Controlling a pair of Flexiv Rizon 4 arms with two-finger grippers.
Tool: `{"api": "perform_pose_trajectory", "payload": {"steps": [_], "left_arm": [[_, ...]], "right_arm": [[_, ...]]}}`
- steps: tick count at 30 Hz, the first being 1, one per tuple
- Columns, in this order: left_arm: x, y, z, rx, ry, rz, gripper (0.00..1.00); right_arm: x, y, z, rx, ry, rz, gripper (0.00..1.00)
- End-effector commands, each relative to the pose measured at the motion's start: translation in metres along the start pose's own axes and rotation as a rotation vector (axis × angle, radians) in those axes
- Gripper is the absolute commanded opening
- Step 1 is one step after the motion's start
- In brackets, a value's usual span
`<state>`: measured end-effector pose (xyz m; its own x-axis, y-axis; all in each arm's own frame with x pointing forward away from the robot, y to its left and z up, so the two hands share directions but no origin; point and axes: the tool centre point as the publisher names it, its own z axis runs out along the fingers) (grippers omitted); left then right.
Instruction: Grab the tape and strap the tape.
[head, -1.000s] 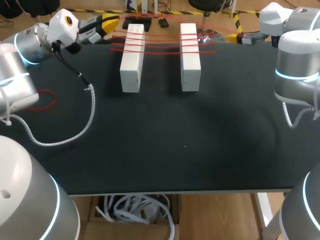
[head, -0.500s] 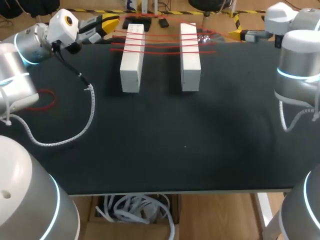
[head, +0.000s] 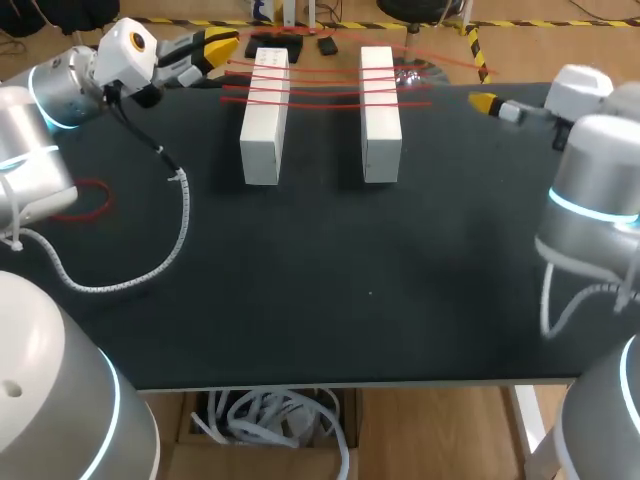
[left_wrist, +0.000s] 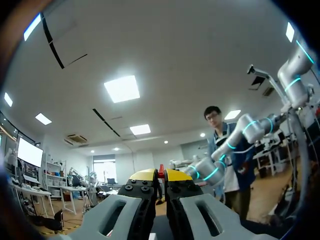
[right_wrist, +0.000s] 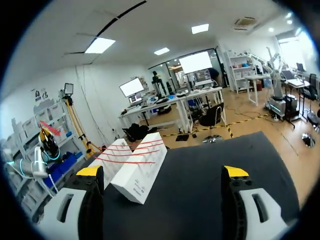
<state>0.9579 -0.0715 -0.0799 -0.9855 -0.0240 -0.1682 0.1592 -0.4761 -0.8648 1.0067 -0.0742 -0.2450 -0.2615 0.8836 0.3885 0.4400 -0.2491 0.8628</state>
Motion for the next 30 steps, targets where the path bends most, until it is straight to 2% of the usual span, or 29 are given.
{"api": "perform_pose_trajectory", "payload": {"steps": [1, 11, 16, 25, 30], "left_arm": [[-0.001, 0.001, -0.001, 0.003, 0.002, 0.001, 0.0], [-0.001, 0.001, -0.001, 0.003, 0.002, 0.001, 0.0], [-0.001, 0.001, -0.001, 0.003, 0.002, 0.001, 0.0], [-0.001, 0.001, -0.001, 0.003, 0.002, 0.001, 0.0], [-0.001, 0.001, -0.001, 0.003, 0.002, 0.001, 0.0]], "right_arm": [[0.021, -0.019, -0.021, -0.155, -0.072, 0.197, 1.0], [0.068, -0.042, -0.042, -0.208, -0.028, 0.411, 1.0], [0.081, -0.052, -0.051, -0.248, -0.012, 0.542, 1.0], [0.099, -0.057, -0.056, -0.33, 0.115, 0.898, 1.0], [0.105, -0.055, -0.057, -0.357, 0.164, 1.023, 1.0]]}}
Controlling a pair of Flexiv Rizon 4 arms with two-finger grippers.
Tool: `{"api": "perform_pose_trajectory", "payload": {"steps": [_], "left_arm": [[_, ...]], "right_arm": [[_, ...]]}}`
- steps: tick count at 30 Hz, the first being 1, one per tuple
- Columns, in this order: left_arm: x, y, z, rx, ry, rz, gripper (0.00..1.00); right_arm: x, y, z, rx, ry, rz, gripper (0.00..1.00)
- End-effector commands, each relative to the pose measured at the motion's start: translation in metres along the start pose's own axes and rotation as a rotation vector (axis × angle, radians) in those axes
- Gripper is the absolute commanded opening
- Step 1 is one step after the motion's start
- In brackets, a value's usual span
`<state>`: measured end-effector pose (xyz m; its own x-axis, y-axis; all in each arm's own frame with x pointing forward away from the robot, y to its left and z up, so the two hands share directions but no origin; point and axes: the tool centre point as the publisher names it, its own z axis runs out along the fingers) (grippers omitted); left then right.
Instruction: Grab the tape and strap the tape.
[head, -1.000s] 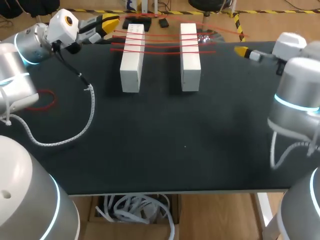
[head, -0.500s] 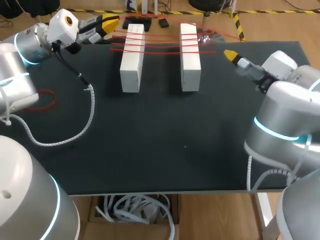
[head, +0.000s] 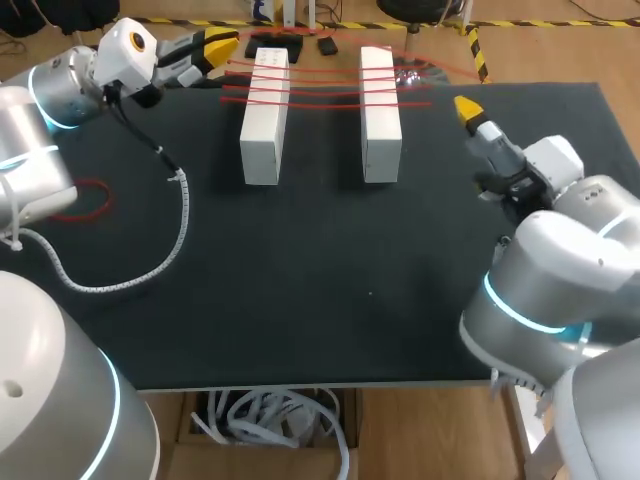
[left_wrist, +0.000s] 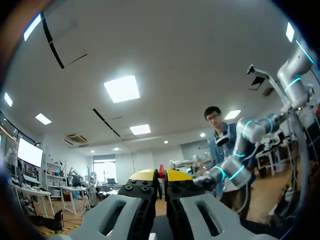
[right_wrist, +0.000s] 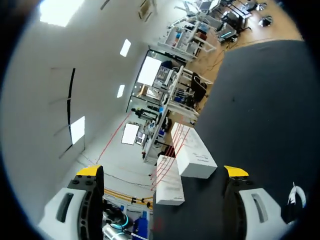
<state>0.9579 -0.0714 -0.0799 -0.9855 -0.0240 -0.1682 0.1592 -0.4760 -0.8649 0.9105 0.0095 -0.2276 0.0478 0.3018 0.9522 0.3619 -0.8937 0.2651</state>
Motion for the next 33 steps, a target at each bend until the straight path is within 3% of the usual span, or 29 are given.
{"api": "perform_pose_trajectory", "payload": {"steps": [1, 18, 33], "left_arm": [[-0.001, 0.001, -0.001, 0.003, 0.002, 0.001, 0.0], [-0.001, 0.001, -0.001, 0.003, 0.002, 0.001, 0.0], [-0.001, 0.001, -0.001, 0.003, 0.002, 0.001, 0.0]], "right_arm": [[-0.003, -0.003, -0.003, -0.123, 0.14, 0.145, 1.0], [0.03, -0.018, 0.001, -0.1, 0.247, 0.28, 1.0], [0.045, -0.047, 0.001, -0.093, 0.258, 0.412, 1.0]]}}
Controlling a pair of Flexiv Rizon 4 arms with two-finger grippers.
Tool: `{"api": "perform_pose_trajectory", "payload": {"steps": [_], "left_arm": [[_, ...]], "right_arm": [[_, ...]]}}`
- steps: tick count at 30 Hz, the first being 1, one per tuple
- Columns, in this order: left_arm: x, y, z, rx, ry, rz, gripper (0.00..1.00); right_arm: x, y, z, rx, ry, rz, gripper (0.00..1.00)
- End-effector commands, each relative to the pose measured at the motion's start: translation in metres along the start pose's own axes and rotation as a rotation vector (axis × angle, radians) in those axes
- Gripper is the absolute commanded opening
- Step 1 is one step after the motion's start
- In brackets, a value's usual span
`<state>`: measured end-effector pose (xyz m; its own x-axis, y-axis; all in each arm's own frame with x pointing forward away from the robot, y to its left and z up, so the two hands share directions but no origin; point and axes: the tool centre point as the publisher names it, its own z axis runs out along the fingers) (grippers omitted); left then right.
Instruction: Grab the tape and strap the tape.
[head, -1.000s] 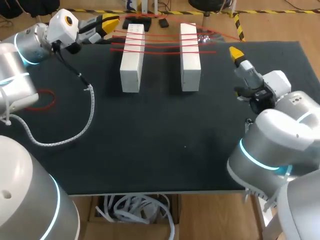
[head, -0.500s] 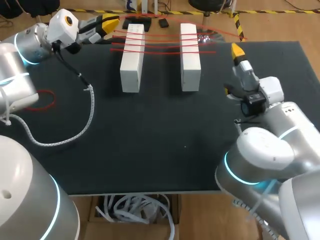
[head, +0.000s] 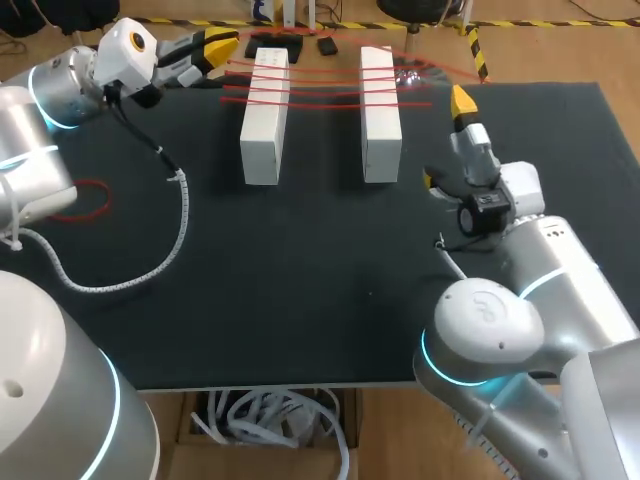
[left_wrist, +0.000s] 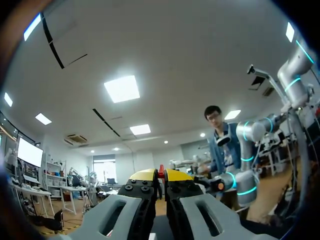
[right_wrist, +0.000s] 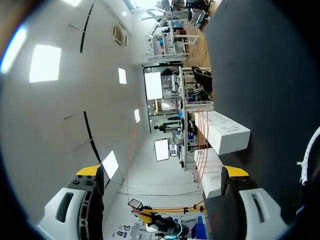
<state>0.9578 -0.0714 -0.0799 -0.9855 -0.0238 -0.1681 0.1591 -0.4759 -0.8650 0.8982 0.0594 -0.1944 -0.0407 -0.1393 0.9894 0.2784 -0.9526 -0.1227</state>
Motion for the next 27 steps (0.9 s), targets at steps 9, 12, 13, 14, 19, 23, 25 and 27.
{"api": "perform_pose_trajectory", "payload": {"steps": [9, 12, 13, 14, 19, 23, 25, 27], "left_arm": [[-0.001, 0.001, -0.001, 0.003, 0.002, 0.001, 0.0], [-0.001, 0.001, -0.001, 0.003, 0.002, 0.001, 0.0], [-0.001, 0.001, -0.001, 0.003, 0.002, 0.001, 0.0], [-0.001, 0.001, -0.001, 0.003, 0.002, 0.001, 0.0], [-0.001, 0.001, -0.001, 0.003, 0.002, 0.001, 0.0], [-0.001, 0.001, -0.001, 0.003, 0.002, 0.001, 0.0], [-0.001, 0.001, -0.001, 0.003, 0.002, 0.001, 0.0], [-0.001, 0.001, -0.001, 0.003, 0.002, 0.001, 0.0]], "right_arm": [[0.01, -0.02, 0.003, 0.006, 0.053, 0.041, 1.0], [0.022, -0.02, 0.007, -0.015, 0.076, 0.036, 1.0], [0.027, -0.019, 0.008, -0.021, 0.085, 0.034, 1.0], [0.03, -0.018, 0.01, -0.029, 0.093, 0.033, 1.0], [0.039, -0.014, 0.017, -0.042, 0.117, 0.039, 1.0], [0.046, -0.01, 0.023, -0.055, 0.12, 0.042, 1.0], [0.049, -0.009, 0.026, -0.066, 0.125, 0.045, 1.0], [0.053, -0.007, 0.029, -0.074, 0.129, 0.054, 1.0]]}}
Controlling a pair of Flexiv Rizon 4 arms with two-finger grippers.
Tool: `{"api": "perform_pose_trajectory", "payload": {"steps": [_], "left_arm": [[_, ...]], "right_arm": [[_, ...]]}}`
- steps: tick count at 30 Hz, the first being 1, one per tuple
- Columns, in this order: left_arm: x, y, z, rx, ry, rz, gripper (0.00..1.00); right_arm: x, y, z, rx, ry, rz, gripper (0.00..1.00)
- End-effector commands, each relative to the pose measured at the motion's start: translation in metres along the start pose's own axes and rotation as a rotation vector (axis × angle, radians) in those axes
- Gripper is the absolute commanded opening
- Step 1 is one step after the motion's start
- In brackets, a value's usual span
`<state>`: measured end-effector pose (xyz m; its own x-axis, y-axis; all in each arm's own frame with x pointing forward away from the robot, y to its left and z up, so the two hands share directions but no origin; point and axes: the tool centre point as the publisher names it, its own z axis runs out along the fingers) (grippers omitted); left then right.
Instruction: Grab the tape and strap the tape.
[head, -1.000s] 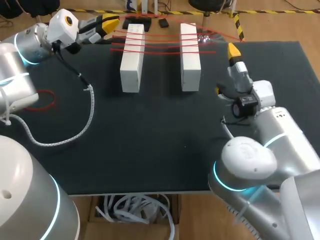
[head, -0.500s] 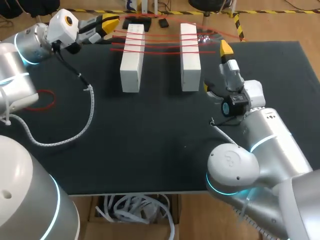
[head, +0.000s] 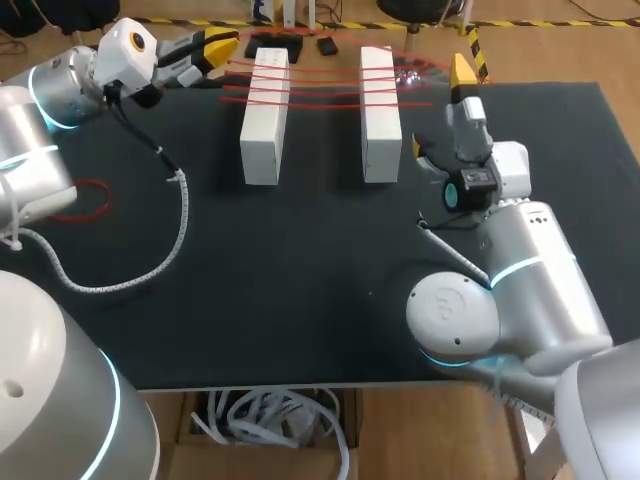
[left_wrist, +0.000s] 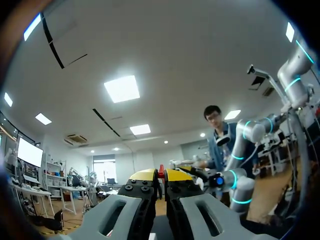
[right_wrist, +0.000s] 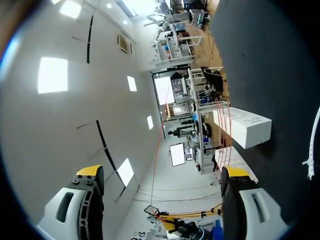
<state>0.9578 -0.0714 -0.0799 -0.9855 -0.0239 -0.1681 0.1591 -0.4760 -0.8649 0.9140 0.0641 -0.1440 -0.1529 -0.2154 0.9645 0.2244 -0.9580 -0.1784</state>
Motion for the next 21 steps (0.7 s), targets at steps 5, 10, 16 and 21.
{"api": "perform_pose_trajectory", "payload": {"steps": [5, 10, 16, 21], "left_arm": [[-0.001, 0.001, -0.001, 0.003, 0.002, 0.001, 0.0], [-0.001, 0.001, -0.001, 0.003, 0.002, 0.001, 0.0], [-0.001, 0.001, -0.001, 0.003, 0.002, 0.001, 0.0], [-0.001, 0.001, -0.001, 0.003, 0.002, 0.001, 0.0]], "right_arm": [[0.008, 0.001, 0.014, -0.021, -0.004, 0.02, 1.0], [0.008, 0.005, 0.02, -0.035, -0.01, 0.017, 1.0], [0.013, 0.012, 0.028, -0.057, 0.009, 0.032, 1.0], [0.018, 0.018, 0.032, -0.071, 0.025, 0.038, 1.0]]}}
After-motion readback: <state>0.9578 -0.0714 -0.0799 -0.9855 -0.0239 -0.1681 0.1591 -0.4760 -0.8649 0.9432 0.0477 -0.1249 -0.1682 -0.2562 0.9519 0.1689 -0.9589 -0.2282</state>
